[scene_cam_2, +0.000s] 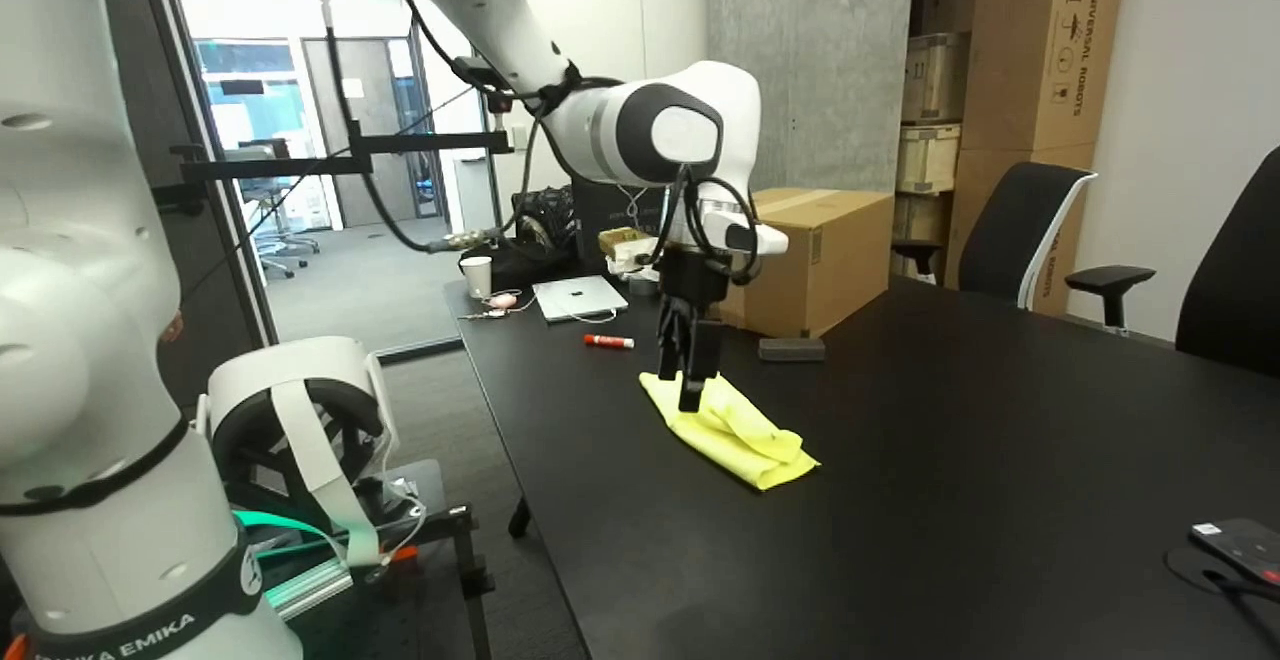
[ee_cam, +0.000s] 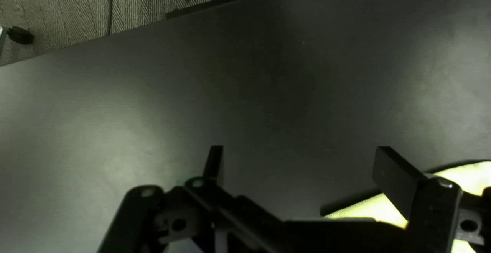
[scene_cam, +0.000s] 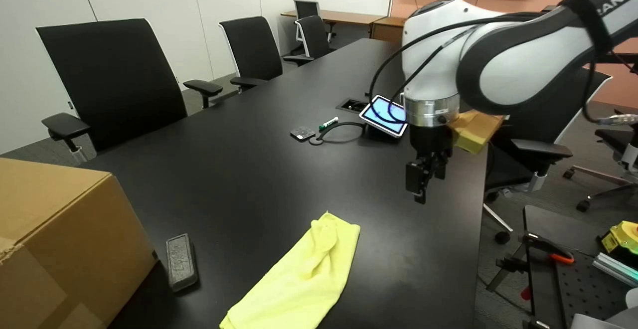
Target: Fold the towel once
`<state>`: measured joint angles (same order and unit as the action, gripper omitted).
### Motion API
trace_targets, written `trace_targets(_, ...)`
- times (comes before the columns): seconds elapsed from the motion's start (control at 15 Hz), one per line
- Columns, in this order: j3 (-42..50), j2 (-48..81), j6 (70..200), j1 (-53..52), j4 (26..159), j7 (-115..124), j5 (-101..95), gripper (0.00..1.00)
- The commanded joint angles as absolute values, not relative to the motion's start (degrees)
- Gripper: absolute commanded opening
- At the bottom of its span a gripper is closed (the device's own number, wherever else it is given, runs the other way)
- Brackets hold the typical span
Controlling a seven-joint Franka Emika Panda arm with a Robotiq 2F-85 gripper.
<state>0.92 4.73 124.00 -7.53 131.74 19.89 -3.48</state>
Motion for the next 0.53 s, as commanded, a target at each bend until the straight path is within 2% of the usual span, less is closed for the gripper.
trace_targets(0.0, 0.81, -9.51, 127.51, -3.73, 145.04, 11.25, 1.89, 1.0)
trace_targets(0.2, 2.44, -18.56, 126.18, -1.54, 151.13, 4.59, 5.46, 1.0)
trace_targets(0.27, 0.75, -10.19, 125.28, -1.75, 145.2, 8.83, 3.08, 1.0)
trace_targets(0.47, 1.64, -16.56, 125.16, -0.7, 149.46, 5.92, 4.16, 1.0)
